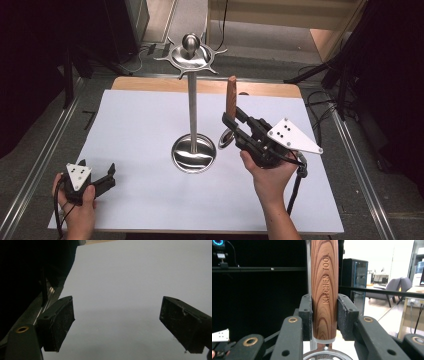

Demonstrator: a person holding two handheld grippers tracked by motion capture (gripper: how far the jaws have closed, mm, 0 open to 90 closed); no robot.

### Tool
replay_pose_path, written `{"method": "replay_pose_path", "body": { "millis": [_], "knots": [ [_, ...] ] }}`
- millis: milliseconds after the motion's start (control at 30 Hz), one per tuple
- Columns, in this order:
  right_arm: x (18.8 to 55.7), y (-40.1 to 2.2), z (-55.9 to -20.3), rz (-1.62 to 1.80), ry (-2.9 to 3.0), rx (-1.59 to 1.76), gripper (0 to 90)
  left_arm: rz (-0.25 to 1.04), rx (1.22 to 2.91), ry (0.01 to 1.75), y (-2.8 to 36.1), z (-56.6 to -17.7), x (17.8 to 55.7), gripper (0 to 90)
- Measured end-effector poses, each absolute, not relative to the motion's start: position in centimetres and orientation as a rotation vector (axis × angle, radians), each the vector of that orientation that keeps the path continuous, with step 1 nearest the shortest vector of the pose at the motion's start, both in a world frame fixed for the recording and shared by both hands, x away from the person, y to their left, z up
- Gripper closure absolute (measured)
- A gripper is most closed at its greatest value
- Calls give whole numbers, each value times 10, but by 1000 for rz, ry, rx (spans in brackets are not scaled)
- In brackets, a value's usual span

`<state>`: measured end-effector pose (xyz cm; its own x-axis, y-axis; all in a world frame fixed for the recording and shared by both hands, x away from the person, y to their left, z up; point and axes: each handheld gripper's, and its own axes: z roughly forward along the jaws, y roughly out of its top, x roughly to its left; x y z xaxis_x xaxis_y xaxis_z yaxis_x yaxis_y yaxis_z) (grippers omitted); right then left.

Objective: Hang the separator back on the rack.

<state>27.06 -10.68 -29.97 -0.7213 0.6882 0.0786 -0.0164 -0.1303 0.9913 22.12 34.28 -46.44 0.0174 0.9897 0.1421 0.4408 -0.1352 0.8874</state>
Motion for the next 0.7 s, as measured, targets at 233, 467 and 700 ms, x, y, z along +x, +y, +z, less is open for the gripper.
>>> {"method": "replay_pose_path", "body": {
  "millis": [233,467,700],
  "knots": [
    [271,-100,-295,1935,1628,724,694,1074,1644,1482,343,-464,221,135],
    [273,-96,-289,1940,1625,718,694,1072,1641,1483,343,-464,221,135],
    [276,-93,-286,1943,1624,710,694,1070,1642,1483,343,-464,221,135]
  ]
}}
